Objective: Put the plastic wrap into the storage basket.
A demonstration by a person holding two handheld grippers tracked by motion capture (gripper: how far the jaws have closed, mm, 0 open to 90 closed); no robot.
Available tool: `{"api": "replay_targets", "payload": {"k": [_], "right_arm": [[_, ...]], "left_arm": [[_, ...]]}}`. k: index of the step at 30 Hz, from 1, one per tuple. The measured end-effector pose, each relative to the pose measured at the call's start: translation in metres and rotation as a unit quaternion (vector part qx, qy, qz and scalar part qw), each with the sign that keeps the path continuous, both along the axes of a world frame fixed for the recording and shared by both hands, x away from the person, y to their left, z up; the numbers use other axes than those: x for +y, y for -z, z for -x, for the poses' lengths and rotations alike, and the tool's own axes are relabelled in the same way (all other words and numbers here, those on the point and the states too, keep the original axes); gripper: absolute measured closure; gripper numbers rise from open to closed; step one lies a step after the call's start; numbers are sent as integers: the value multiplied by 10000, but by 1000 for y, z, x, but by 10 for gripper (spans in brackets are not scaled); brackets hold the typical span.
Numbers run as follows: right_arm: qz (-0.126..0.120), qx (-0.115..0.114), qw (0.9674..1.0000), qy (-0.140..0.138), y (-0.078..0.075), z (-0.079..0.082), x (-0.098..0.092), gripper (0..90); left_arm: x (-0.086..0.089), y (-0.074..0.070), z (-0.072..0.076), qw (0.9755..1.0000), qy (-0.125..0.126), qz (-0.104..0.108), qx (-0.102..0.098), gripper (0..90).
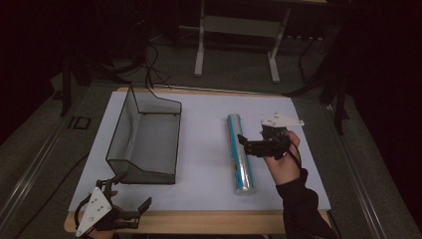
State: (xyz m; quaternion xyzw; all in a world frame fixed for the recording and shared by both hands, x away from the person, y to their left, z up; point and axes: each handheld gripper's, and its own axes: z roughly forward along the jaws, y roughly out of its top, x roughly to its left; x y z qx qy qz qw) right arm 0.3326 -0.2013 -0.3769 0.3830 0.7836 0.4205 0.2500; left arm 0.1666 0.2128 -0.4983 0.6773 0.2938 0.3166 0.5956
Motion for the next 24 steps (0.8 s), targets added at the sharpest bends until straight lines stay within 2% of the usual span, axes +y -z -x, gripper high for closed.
{"api": "replay_targets", "payload": {"k": [4,5,10,11,16,20,22,24], "right_arm": [[-11,349,9993,130,3,-13,4,86],[-81,426,9989,182,5,-17,3,86],[4,781,9962,379,14,-34,7,87],[-16,821,9956,440,16,-37,8,87],[196,1071,9920,632,29,-53,14,90],[226,1219,9896,727,38,-62,16,91],[272,1428,9857,851,49,-71,16,105],[309,1532,9835,912,56,-76,16,106]], "left_arm": [[1,0,0,10000,-4,17,1,1],[1,0,0,10000,-1,27,0,1],[1,0,0,10000,0,11,7,1],[0,0,0,10000,5,20,3,1],[1,0,0,10000,11,15,9,1],[1,0,0,10000,14,7,13,1],[1,0,0,10000,13,13,8,1],[1,0,0,10000,14,10,8,1]]}}
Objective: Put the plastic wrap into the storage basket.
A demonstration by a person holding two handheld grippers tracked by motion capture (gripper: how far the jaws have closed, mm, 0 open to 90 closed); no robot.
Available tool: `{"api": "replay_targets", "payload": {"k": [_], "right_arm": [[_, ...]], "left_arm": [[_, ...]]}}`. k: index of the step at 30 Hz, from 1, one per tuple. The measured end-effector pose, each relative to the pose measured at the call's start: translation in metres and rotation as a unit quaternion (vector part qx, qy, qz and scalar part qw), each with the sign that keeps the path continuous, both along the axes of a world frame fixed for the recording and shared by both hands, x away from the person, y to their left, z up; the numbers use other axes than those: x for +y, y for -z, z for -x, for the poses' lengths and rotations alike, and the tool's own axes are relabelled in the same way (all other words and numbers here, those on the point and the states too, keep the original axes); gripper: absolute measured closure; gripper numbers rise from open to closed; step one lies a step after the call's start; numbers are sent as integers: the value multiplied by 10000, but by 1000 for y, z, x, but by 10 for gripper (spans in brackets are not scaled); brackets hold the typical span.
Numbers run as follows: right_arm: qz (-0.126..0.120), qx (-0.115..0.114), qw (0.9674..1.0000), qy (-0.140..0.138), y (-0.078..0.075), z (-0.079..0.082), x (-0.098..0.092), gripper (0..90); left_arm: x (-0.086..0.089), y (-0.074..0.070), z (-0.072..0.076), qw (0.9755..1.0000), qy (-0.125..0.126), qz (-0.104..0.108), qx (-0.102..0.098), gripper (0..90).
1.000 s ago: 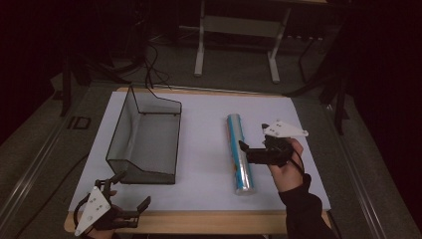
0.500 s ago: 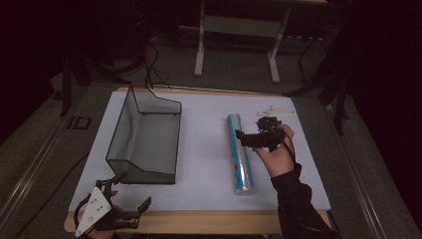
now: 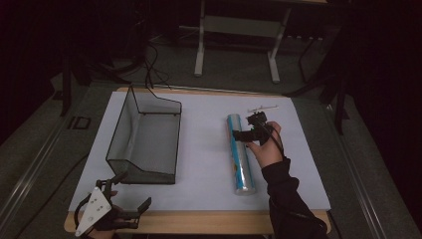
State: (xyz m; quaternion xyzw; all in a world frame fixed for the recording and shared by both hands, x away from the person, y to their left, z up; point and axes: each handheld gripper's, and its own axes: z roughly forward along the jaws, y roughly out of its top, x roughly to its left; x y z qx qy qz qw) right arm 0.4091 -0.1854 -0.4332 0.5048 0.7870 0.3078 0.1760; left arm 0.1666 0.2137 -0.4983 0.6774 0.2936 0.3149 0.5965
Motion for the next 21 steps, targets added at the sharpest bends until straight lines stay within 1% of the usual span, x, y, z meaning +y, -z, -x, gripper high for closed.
{"api": "replay_targets", "payload": {"k": [2,4,7,11,13,14,15,16,17,20,21], "right_arm": [[36,153,9998,78,7,-4,0,117],[-5,289,9995,148,14,-7,1,125],[-4,483,9986,206,22,-11,3,126],[65,679,9974,245,32,-13,7,134],[58,812,9963,269,36,-15,8,135],[114,858,9959,254,38,-16,9,135],[115,952,9951,255,41,-17,10,134],[133,993,9945,301,43,-17,11,137],[216,1069,9936,294,45,-18,12,138],[288,1296,9905,357,53,-21,13,139],[296,1325,9900,378,55,-22,14,147]], "left_arm": [[0,0,0,10000,1,0,-2,1],[0,0,0,10000,6,-7,5,1],[-1,0,0,10000,17,-9,-1,1],[-1,0,0,10000,21,-12,-2,1],[-1,0,0,10000,23,-14,-3,1],[-1,0,0,10000,20,-12,-4,1],[-1,0,0,10000,17,-17,-3,1],[-1,0,0,10000,23,-14,-1,1],[-1,0,0,10000,24,-14,0,1],[-1,0,0,10000,28,-14,-1,1],[-1,0,0,10000,28,-19,-2,1]]}}
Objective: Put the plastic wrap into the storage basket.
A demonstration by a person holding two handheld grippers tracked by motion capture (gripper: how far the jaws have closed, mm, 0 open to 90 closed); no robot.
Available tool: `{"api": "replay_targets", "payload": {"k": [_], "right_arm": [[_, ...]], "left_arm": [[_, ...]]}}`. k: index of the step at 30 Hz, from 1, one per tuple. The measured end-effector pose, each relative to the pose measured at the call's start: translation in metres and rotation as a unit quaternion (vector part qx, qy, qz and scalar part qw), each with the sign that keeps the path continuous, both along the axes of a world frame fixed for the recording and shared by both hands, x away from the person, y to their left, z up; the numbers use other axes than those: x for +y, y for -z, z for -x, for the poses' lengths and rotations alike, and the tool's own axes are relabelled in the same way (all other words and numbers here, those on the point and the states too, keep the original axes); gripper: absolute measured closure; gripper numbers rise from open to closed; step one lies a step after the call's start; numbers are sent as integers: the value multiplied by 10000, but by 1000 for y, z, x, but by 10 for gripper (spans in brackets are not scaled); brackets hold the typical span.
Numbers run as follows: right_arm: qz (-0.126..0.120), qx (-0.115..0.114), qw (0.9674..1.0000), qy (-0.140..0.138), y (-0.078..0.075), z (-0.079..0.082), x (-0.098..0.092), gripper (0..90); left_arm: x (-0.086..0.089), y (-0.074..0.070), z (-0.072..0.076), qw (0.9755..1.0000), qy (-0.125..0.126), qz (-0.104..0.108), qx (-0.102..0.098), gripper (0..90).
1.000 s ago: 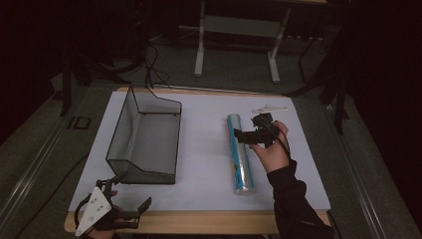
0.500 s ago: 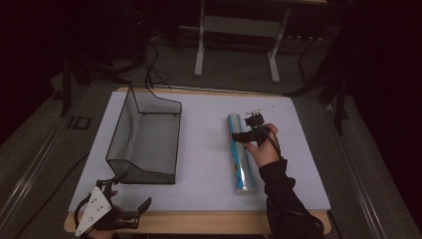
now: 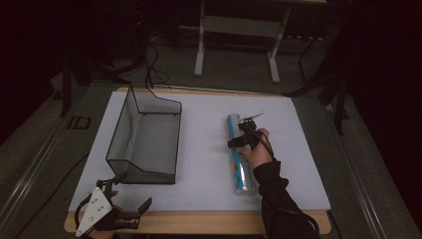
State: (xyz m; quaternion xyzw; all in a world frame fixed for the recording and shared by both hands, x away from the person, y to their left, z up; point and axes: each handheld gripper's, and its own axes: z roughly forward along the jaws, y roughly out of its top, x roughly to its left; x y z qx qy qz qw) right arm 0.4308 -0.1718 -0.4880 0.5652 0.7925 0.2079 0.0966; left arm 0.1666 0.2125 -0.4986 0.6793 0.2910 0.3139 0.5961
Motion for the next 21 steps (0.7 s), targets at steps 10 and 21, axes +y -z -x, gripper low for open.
{"api": "replay_targets", "payload": {"k": [10,21], "right_arm": [[14,512,9987,84,15,-3,3,245],[99,1009,9947,186,21,-7,11,272]], "left_arm": [[1,0,1,10000,-3,-9,-12,1],[0,0,1,10000,-20,-60,-19,1]]}}
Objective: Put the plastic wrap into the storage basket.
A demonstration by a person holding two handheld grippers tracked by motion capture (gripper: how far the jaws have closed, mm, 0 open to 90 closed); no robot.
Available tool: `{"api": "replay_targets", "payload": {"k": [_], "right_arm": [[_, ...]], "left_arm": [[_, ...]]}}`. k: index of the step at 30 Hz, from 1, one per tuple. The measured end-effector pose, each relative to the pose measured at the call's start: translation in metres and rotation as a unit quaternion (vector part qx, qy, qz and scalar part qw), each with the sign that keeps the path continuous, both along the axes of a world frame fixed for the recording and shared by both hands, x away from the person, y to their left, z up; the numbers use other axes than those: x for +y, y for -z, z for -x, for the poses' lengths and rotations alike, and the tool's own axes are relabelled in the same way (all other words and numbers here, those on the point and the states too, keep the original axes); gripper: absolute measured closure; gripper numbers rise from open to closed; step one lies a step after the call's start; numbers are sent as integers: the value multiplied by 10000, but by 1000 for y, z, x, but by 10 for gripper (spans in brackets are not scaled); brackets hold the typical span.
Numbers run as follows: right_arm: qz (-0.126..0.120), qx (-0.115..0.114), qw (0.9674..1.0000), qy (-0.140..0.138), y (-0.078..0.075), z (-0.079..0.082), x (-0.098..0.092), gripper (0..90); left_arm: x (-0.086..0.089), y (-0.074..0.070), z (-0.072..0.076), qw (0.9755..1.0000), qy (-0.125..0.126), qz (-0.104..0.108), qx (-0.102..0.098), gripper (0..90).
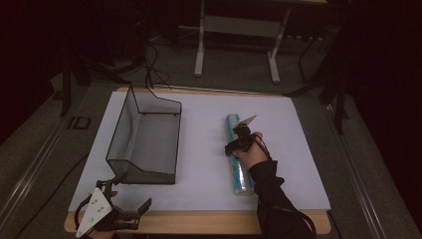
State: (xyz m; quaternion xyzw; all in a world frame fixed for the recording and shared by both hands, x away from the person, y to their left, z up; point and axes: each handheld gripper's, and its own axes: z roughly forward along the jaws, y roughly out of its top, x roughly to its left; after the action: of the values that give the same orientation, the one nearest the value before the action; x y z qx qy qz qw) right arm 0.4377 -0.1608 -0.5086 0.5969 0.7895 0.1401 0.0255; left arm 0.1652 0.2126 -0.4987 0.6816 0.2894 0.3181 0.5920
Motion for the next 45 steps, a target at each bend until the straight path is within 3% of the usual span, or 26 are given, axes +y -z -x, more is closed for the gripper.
{"api": "replay_targets", "payload": {"k": [6,12,18,36,45], "right_arm": [[-552,53,9977,377,-1,-1,-13,303],[-540,144,9977,395,-2,-3,-10,311],[-617,58,9975,336,-10,-2,-7,314],[-886,-507,9946,194,-68,-5,-5,317],[-950,-703,9928,175,-99,-11,9,317]], "left_arm": [[-1,0,-1,10000,-4,-24,2,1],[-1,0,-1,10000,-5,-44,-15,1],[-1,0,-1,10000,-4,-46,-19,1],[-2,1,-1,10000,5,-87,-28,1],[-2,0,-1,9999,21,-93,-43,1]]}}
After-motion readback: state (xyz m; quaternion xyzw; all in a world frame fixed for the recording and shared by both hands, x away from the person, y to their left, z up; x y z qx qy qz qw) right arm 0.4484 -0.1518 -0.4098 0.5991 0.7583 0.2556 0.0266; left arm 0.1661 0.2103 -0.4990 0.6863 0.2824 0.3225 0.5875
